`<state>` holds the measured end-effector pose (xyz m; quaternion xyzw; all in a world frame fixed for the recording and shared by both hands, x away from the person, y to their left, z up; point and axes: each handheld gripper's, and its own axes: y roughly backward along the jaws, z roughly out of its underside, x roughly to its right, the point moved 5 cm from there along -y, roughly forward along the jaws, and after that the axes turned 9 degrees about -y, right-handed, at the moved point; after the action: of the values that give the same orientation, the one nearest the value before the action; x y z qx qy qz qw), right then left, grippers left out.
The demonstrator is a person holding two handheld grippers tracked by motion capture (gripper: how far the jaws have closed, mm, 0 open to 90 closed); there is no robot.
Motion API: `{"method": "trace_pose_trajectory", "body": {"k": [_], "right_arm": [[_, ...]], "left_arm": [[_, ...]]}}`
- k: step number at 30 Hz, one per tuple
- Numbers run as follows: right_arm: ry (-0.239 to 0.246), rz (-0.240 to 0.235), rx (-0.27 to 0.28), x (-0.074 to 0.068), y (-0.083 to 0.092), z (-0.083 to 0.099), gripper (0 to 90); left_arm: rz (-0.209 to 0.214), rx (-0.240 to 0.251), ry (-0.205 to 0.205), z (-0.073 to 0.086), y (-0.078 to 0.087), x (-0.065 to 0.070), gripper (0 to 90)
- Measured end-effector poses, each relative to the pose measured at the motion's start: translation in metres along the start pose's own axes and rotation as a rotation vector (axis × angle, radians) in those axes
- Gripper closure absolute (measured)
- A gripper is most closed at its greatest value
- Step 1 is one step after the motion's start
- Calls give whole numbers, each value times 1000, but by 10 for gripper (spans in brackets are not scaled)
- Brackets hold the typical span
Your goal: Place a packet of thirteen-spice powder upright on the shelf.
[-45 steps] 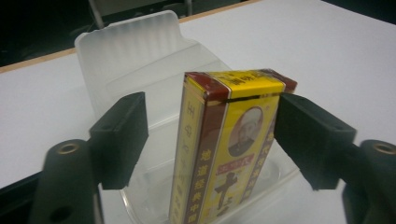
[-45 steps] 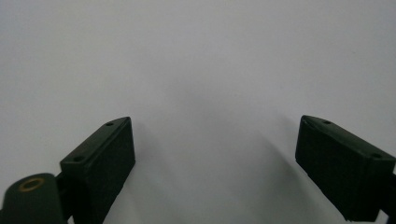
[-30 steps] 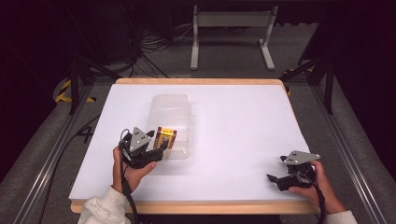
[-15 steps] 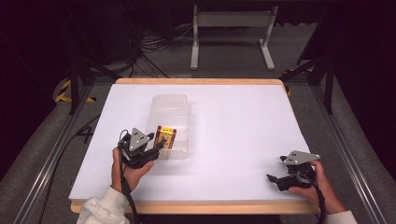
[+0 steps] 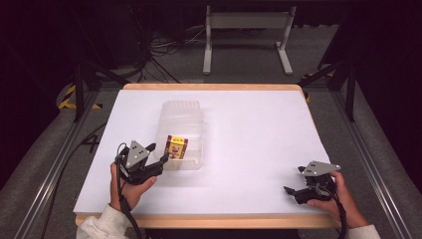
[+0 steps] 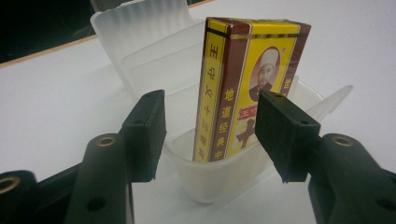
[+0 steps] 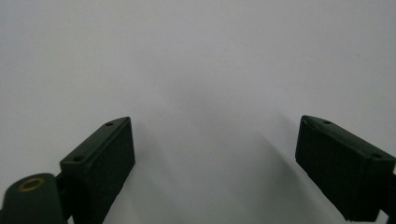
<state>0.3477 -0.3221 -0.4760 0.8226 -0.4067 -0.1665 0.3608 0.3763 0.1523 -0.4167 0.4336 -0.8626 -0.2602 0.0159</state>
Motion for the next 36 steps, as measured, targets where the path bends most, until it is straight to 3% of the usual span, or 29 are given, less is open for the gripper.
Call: {"method": "trace_pose_trajectory", "body": {"k": [8,11,18,21,26,36], "right_arm": [[7,5,9,-1,4,-1,119],[15,9,16,-2,5,-1,118],[30,28,27,-3,8,-2,116],[26,29,43,-4,11,-2,113],[33,43,68,-4,16,-1,113],[52,78,126,-5,22,1,109]], "left_arm": [[46,24,-52,7,12,-1,288],[52,1,-83,13,16,-4,222],[59,-41,-95,27,21,-10,121],[43,-54,-99,34,21,-14,103],[54,-105,-115,47,19,-17,84],[61,-136,-130,66,17,-23,66]]}}
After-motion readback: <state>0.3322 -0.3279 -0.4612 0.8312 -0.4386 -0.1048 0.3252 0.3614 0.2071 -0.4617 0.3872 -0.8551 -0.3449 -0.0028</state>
